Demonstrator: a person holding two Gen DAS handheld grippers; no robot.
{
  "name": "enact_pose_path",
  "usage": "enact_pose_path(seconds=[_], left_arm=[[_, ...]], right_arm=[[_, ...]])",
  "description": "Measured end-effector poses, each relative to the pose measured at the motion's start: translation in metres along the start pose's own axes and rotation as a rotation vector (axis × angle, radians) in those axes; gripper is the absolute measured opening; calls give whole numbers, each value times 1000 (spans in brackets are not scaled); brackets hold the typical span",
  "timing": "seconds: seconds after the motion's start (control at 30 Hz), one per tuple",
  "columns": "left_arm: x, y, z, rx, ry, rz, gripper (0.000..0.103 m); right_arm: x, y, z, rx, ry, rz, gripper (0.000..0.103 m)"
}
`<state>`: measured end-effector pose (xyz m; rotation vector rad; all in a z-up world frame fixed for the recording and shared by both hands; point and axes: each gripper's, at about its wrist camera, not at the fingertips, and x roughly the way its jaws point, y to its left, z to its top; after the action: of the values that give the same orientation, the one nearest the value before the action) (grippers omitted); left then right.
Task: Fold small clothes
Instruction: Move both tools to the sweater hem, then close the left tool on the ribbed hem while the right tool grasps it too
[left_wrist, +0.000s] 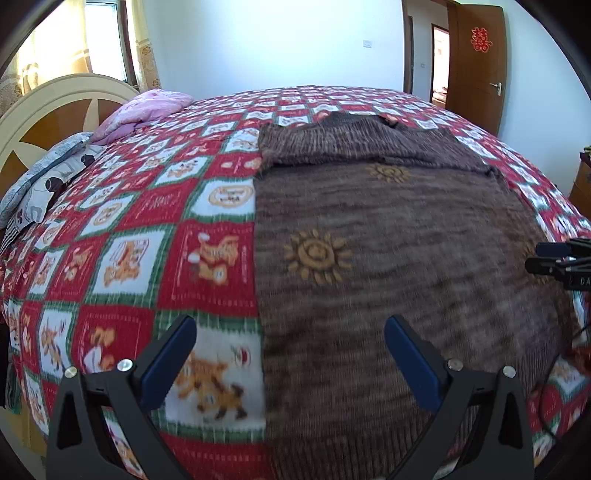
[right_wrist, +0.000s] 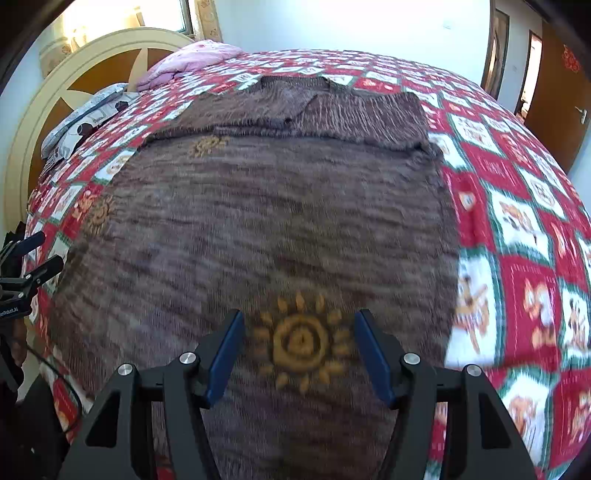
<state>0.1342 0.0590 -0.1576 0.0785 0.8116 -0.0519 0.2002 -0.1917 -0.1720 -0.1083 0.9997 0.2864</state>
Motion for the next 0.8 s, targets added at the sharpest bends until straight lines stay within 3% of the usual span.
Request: enact_pose_path(seconds=[0.3,0.7,0.77,0.8], left_arm=[[-18,11,-36,-17,38,-49,102],[-9,21,-56,-125,161,-201,79],[-12,19,-58,-118,151,-201,78],[-12,17,-58,-113,153,-209,73]], right_arm=[[-22,-1,-34,1,-12,-28,63],[-36,-6,-58,23,3,-19,64],[-38,-8,-60,33,7,-17,64],[-39,-9,-61,38,12,-16,64]])
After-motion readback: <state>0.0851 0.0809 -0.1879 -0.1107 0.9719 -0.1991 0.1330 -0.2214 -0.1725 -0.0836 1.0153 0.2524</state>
